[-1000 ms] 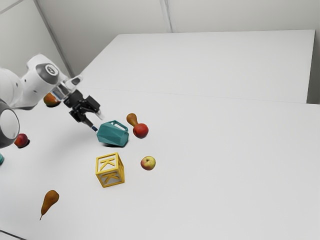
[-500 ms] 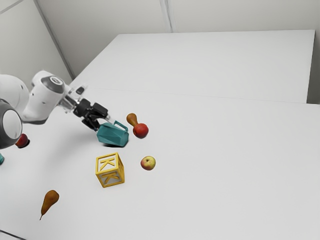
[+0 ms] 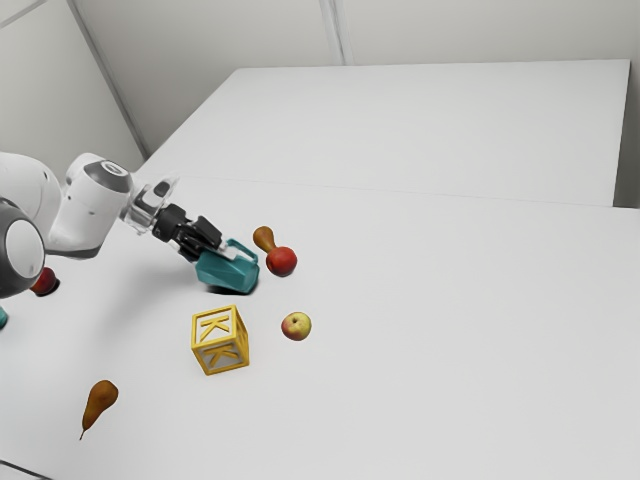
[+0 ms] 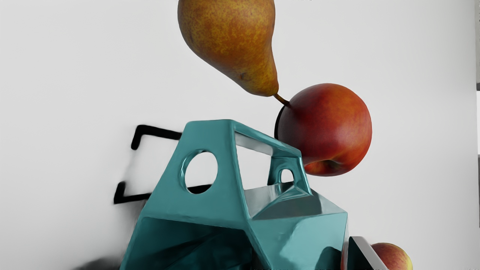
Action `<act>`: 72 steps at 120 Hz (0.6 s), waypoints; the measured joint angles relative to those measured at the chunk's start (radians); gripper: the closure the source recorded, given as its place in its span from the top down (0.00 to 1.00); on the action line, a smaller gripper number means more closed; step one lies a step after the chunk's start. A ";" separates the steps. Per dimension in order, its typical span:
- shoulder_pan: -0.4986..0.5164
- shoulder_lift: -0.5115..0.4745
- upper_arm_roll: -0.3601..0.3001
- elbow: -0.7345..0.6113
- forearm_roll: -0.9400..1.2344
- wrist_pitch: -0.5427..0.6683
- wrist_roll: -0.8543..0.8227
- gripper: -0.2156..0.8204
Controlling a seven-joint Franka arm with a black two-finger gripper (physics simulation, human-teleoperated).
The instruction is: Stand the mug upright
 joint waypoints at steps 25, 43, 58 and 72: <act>0.003 -0.019 -0.001 -0.015 0.001 0.003 0.020 0.17; 0.014 -0.079 -0.002 -0.068 0.000 0.003 0.030 0.09; 0.013 -0.135 -0.002 -0.093 0.004 0.004 0.037 0.07; 0.002 -0.182 -0.002 -0.097 0.014 0.005 0.041 0.06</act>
